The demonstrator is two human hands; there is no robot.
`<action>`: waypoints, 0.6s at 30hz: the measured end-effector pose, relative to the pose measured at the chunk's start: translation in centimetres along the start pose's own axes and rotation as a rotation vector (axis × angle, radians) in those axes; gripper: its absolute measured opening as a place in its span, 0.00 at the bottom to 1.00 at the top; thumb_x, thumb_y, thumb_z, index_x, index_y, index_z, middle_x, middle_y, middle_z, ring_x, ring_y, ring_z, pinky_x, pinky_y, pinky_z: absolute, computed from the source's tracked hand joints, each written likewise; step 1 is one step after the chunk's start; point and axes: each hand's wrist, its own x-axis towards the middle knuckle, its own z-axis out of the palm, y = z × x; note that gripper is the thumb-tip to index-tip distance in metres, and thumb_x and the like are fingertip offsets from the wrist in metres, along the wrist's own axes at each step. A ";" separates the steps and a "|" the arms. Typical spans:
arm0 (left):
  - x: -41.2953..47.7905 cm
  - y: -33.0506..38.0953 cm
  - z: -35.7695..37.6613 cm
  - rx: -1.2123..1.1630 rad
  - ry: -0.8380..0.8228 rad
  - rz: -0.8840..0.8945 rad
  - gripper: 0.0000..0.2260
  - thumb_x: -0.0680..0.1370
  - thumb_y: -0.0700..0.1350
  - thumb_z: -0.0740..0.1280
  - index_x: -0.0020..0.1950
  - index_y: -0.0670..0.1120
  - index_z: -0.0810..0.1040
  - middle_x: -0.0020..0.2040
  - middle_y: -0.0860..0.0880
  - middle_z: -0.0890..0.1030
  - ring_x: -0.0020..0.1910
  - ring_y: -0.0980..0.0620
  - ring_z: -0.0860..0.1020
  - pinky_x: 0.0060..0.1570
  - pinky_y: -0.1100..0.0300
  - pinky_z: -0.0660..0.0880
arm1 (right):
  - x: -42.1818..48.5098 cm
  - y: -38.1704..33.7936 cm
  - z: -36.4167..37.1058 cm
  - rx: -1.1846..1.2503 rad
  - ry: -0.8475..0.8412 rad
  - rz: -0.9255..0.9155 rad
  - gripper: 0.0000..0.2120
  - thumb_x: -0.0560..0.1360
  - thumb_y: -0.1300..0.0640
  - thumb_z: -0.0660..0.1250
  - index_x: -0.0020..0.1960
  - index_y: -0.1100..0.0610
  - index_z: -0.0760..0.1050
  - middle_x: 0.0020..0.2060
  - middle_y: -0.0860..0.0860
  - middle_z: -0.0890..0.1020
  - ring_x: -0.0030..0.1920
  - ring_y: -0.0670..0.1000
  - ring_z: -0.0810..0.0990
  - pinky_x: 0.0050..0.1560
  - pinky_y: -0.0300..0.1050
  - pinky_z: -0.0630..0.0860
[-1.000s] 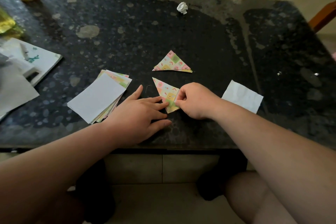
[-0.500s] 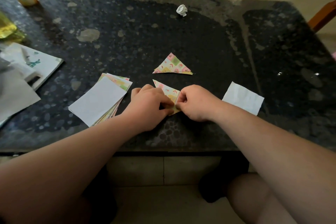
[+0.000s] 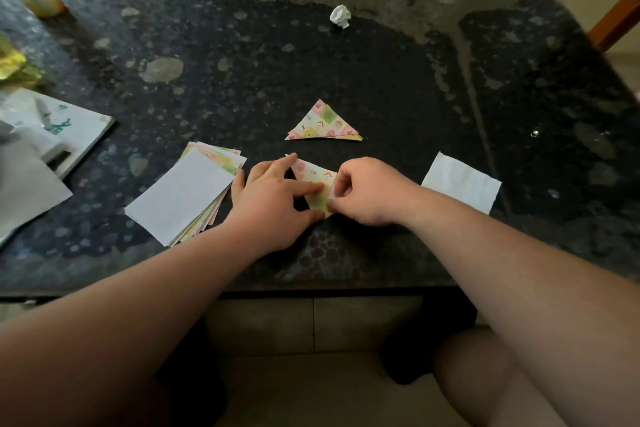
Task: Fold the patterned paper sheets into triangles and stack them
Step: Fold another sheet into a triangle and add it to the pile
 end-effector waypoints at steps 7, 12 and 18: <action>0.2 0.4 -0.8 -0.004 -0.097 -0.020 0.22 0.77 0.65 0.67 0.71 0.70 0.71 0.83 0.56 0.51 0.82 0.50 0.47 0.80 0.42 0.43 | -0.2 -0.8 -1.4 -0.078 -0.096 0.117 0.23 0.68 0.42 0.81 0.51 0.50 0.71 0.50 0.48 0.77 0.48 0.49 0.77 0.46 0.48 0.76; 0.0 0.4 -0.9 -0.018 -0.106 -0.021 0.22 0.77 0.65 0.68 0.71 0.70 0.71 0.83 0.56 0.51 0.82 0.50 0.47 0.80 0.42 0.43 | 0.0 -1.9 -1.6 -0.127 -0.128 0.175 0.32 0.68 0.43 0.81 0.65 0.54 0.74 0.55 0.52 0.79 0.54 0.54 0.79 0.55 0.51 0.80; -0.1 0.5 -1.1 -0.024 -0.126 -0.022 0.22 0.77 0.64 0.68 0.71 0.70 0.71 0.83 0.57 0.50 0.82 0.50 0.46 0.80 0.42 0.42 | 0.6 -1.5 -2.3 -0.144 -0.143 0.232 0.33 0.66 0.43 0.82 0.65 0.54 0.76 0.54 0.53 0.80 0.54 0.55 0.80 0.58 0.53 0.80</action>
